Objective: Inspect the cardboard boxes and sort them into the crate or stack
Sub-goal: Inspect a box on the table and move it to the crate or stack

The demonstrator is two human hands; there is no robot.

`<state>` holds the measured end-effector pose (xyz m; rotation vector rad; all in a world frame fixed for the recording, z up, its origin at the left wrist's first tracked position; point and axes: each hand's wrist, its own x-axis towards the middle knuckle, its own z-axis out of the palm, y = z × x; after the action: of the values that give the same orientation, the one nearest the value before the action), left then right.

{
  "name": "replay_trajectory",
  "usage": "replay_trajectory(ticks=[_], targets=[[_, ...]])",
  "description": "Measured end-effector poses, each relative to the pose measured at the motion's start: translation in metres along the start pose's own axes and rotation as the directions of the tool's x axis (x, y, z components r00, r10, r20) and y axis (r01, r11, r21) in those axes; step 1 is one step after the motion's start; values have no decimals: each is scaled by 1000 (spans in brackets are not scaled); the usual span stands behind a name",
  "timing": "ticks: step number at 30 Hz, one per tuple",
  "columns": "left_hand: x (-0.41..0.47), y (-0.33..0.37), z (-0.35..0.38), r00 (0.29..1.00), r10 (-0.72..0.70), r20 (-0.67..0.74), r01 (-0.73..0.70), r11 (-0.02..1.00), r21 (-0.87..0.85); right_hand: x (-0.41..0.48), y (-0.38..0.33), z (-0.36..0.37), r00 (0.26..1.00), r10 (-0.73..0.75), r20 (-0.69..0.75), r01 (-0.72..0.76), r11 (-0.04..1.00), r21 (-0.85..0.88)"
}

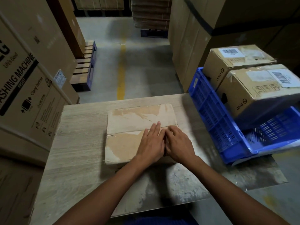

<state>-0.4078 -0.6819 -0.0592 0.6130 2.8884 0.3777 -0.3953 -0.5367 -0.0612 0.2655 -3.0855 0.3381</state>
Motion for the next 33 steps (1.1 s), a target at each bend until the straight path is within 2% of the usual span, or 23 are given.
replay_trajectory(ticks=[4, 9, 13, 17, 19, 21, 29, 31, 33], targets=[[14, -7, 2, 999, -35, 8, 35, 997, 63, 18, 10, 3, 969, -36, 244, 51, 997, -53], [19, -10, 7, 998, -53, 32, 52, 998, 48, 13, 8, 0, 956, -19, 293, 53, 993, -110], [22, -11, 3, 999, -36, -10, 36, 999, 16, 37, 4, -18, 966, -35, 258, 86, 978, -190], [45, -17, -10, 994, -70, -78, 68, 997, -32, 68, 5, -24, 976, -28, 217, 50, 994, -97], [57, -20, -14, 991, -116, -65, 115, 993, -15, 76, 9, -16, 965, -25, 260, 32, 999, -25], [62, -24, -12, 989, -144, -38, 145, 989, 35, 75, 12, -4, 958, -17, 287, 25, 999, -24], [64, -37, -15, 990, -137, 20, 136, 989, 53, 75, 19, 11, 974, 1, 227, -6, 1000, 19], [58, -48, -17, 975, -223, -15, 223, 972, 68, 71, 20, 11, 979, 11, 205, -22, 998, 52], [49, -67, -22, 916, -392, -86, 397, 917, 40, 69, 20, 10, 981, 59, 183, -81, 990, 115]])
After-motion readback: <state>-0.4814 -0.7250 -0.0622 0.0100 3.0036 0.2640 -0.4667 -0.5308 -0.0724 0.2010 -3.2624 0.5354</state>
